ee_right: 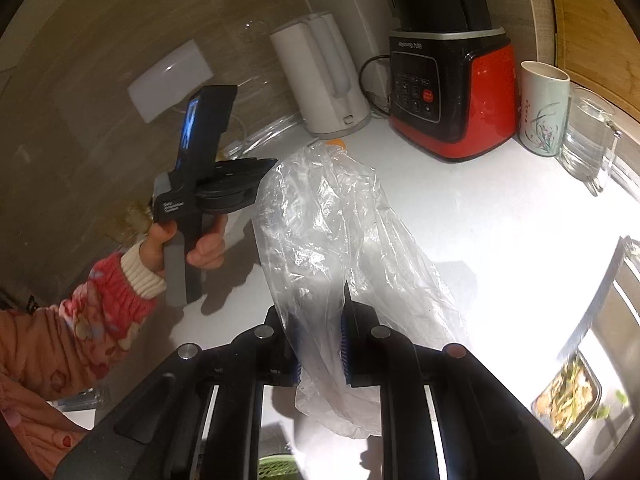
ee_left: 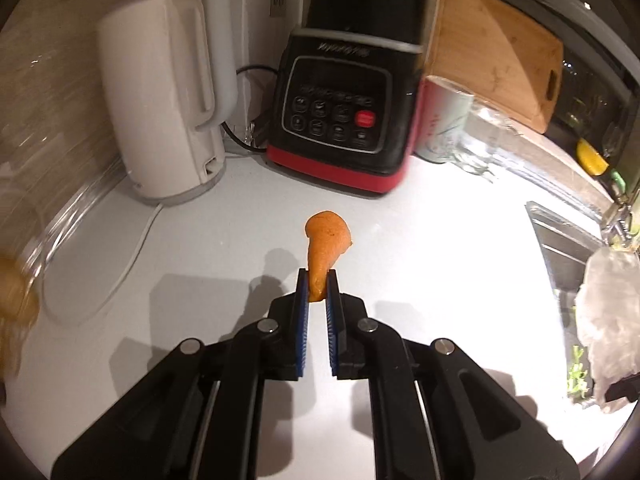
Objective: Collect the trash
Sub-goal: 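Carry peel and plastic bag over the green basket and open both tools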
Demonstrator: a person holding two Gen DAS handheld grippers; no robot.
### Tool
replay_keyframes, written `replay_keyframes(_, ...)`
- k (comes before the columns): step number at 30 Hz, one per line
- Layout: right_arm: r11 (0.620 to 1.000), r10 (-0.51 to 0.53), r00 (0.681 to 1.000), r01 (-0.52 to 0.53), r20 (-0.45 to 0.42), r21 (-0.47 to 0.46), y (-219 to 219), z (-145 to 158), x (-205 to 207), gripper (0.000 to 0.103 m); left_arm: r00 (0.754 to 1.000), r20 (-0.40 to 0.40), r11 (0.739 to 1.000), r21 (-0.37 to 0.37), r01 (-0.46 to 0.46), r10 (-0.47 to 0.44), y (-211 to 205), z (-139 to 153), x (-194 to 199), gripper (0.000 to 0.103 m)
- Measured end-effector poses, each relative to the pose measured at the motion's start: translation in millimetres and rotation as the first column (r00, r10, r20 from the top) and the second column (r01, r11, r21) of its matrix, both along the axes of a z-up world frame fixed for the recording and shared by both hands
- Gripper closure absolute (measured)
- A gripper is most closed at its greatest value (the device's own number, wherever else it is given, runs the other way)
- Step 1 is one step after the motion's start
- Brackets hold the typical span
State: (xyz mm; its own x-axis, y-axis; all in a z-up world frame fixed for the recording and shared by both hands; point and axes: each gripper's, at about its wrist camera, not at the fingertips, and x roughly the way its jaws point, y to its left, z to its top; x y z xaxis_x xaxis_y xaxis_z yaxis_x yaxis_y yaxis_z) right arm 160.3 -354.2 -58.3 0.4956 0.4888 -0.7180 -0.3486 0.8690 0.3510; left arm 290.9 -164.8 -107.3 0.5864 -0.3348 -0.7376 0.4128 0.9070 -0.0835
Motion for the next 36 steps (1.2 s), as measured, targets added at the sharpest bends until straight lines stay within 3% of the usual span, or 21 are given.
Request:
replay_keyframes(7, 0.999, -0.018, 1.0, 0.018, 0.005, 0.038, 10, 22, -102, 0.087, 0.999, -0.007, 0.997, -0.054, -0.053, 0.053, 13, 42, -132, 0.095)
replay_keyframes(11, 0.999, -0.016, 1.0, 0.015, 0.008, 0.035, 17, 31, -165, 0.087, 0.997, 0.011, 0.997, -0.034, -0.069, 0.07, 11, 56, -209, 0.095)
replay_keyframes(20, 1.0, -0.017, 1.0, 0.016, 0.025, 0.025, 24, 36, -280, 0.087, 0.995, -0.011, 0.994, -0.044, -0.104, 0.103, 4, 71, -330, 0.095)
replay_keyframes(29, 0.998, -0.056, 0.998, 0.055, 0.025, 0.037, 20, 30, -335, 0.087, 0.998, -0.027, 0.998, -0.033, -0.057, 0.056, -13, 61, -386, 0.095)
replay_keyframes(33, 0.994, -0.097, 0.995, 0.097, -0.001, 0.049, 12, 17, -343, 0.086, 0.996, -0.089, 0.999, -0.014, -0.034, 0.033, -19, 29, -397, 0.095)
replay_keyframes(36, 0.991, -0.123, 0.992, 0.125, -0.033, 0.053, 5, 4, -346, 0.087, 0.985, -0.173, 1.0, -0.015, -0.003, 0.001, -26, -11, -399, 0.094)
